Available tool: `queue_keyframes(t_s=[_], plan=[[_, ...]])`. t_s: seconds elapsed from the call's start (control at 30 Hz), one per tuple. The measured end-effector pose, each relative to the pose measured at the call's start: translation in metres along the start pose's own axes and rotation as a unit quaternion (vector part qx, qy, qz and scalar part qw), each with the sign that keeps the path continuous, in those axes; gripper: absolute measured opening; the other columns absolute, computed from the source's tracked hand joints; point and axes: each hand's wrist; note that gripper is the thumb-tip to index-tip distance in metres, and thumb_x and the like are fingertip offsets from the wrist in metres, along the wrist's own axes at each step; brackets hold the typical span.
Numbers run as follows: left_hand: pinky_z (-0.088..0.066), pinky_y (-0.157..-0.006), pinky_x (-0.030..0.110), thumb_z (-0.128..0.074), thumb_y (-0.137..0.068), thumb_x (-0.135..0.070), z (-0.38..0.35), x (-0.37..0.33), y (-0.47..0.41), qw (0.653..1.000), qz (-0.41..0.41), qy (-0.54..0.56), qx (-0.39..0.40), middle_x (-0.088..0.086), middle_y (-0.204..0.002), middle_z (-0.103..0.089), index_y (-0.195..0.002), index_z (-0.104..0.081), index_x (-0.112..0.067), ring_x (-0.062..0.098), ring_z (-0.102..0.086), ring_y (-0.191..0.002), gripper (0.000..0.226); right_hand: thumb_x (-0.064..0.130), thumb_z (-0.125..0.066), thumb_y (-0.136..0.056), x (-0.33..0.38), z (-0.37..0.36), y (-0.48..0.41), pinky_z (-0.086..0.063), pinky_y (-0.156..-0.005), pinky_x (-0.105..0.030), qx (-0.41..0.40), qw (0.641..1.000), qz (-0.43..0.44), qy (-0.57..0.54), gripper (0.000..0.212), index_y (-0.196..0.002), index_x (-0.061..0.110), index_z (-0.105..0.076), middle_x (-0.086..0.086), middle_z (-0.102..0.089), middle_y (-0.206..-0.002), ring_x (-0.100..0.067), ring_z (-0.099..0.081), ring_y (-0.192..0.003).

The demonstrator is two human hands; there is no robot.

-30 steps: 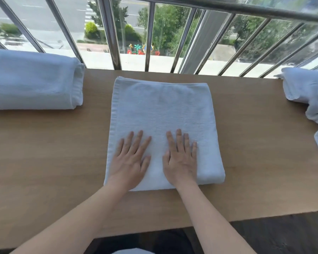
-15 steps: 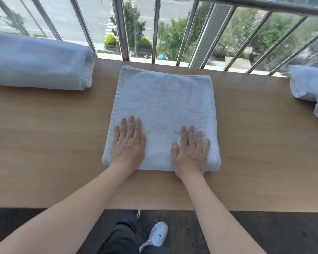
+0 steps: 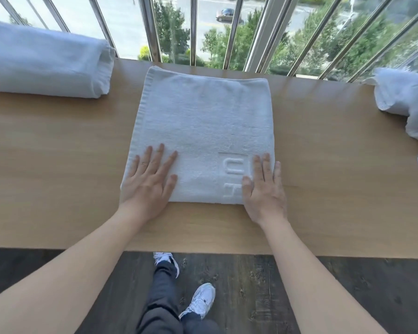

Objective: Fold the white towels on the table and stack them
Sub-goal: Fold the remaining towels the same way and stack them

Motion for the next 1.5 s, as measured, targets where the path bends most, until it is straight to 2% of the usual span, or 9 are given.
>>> queue_keyframes(t_s=[0.1, 0.2, 0.37, 0.5, 0.77, 0.97, 1.17, 1.3, 1.5], plan=[[0.012, -0.123, 0.037, -0.002, -0.101, -0.060, 0.003, 0.000, -0.002, 1.000, -0.003, 0.008, 0.020, -0.011, -0.166, 0.014, -0.155, 0.010, -0.045, 0.011, 0.021, -0.151, 0.058, 0.060, -0.001, -0.098, -0.001, 0.007, -0.002, 0.004, -0.121, -0.034, 0.047, 0.999, -0.013, -0.016, 0.063, -0.154, 0.041, 0.019, 0.021, 0.032, -0.158, -0.025, 0.015, -0.152], [0.009, -0.124, 0.040, -0.007, -0.100, -0.067, 0.007, 0.011, 0.007, 0.998, -0.051, -0.005, 0.042, -0.009, -0.166, 0.015, -0.157, 0.009, -0.042, 0.013, 0.022, -0.151, 0.064, 0.056, -0.011, -0.102, 0.010, 0.016, -0.001, -0.016, -0.120, -0.040, 0.060, 0.996, -0.052, -0.026, 0.060, -0.156, 0.042, 0.010, 0.016, 0.027, -0.161, -0.034, -0.017, -0.145], [-0.019, -0.122, 0.050, -0.035, -0.095, -0.065, 0.006, 0.034, 0.031, 0.986, -0.160, -0.035, -0.016, 0.001, -0.164, -0.025, -0.157, -0.028, -0.030, 0.027, -0.018, -0.153, 0.072, 0.048, -0.048, -0.099, 0.030, 0.014, 0.014, -0.027, -0.115, -0.048, -0.076, 0.956, -0.174, -0.225, 0.055, -0.152, 0.039, -0.032, -0.013, -0.024, -0.159, -0.036, -0.029, -0.138], [-0.037, -0.112, 0.057, -0.044, -0.093, -0.047, 0.008, 0.031, 0.026, 0.981, -0.182, -0.040, -0.054, 0.008, -0.152, -0.048, -0.147, -0.050, -0.021, 0.036, -0.042, -0.141, 0.061, 0.044, -0.051, -0.099, 0.030, 0.015, 0.014, -0.037, -0.108, -0.050, -0.109, 0.930, -0.216, -0.275, 0.048, -0.144, 0.042, -0.038, -0.010, -0.044, -0.133, -0.032, -0.038, -0.127], [-0.052, -0.100, 0.048, -0.050, -0.090, -0.016, 0.029, 0.029, 0.027, 0.963, -0.228, -0.002, -0.141, 0.008, -0.124, -0.069, -0.125, -0.070, -0.011, 0.032, -0.065, -0.117, 0.040, 0.036, -0.059, -0.097, 0.009, 0.040, 0.012, -0.038, -0.089, -0.028, -0.091, 0.906, -0.145, -0.386, 0.023, -0.117, 0.047, -0.062, 0.009, -0.046, -0.118, -0.011, -0.053, -0.105], [-0.055, -0.085, 0.039, -0.057, -0.092, -0.013, 0.070, 0.028, 0.013, 0.955, -0.218, 0.039, -0.197, 0.003, -0.110, -0.072, -0.118, -0.073, -0.013, 0.026, -0.071, -0.096, 0.030, 0.038, -0.074, -0.087, 0.022, 0.082, -0.005, -0.048, -0.102, -0.045, -0.143, 0.864, -0.117, -0.468, 0.007, -0.084, 0.032, -0.074, -0.001, -0.060, -0.124, -0.016, -0.060, -0.114], [-0.054, -0.074, 0.035, -0.042, -0.100, -0.039, 0.122, 0.038, -0.045, 0.952, -0.224, 0.068, -0.197, -0.002, -0.105, -0.072, -0.118, -0.072, -0.017, 0.023, -0.071, -0.086, 0.041, 0.036, -0.093, -0.060, 0.025, 0.137, -0.027, -0.049, -0.098, -0.029, 0.026, 0.774, -0.045, -0.630, 0.049, -0.103, 0.030, -0.070, 0.015, -0.056, -0.137, -0.009, -0.061, -0.119], [-0.052, -0.068, 0.032, -0.048, -0.095, -0.040, 0.151, 0.045, -0.099, 0.950, -0.237, 0.091, -0.181, -0.004, -0.100, -0.074, -0.116, -0.072, -0.018, 0.024, -0.072, -0.082, 0.039, 0.024, -0.087, -0.066, 0.028, 0.159, -0.047, -0.051, -0.091, -0.025, 0.073, 0.813, -0.017, -0.578, 0.065, -0.124, 0.030, -0.058, -0.009, -0.062, -0.131, -0.017, -0.064, -0.109], [-0.048, -0.075, 0.033, -0.062, -0.096, -0.041, 0.161, 0.063, -0.179, 0.969, -0.184, 0.156, -0.058, -0.008, -0.120, -0.070, -0.127, -0.066, -0.033, 0.024, -0.066, -0.104, 0.032, 0.026, -0.084, -0.075, 0.036, 0.166, -0.087, -0.046, -0.096, -0.029, 0.059, 0.847, -0.037, -0.527, 0.058, -0.124, 0.040, -0.059, -0.002, -0.063, -0.129, -0.019, -0.062, -0.115]])
Point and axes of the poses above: each hand's wrist, its own y-axis away from the middle knuckle, its own z-axis out of the back of the hand, x = y × z
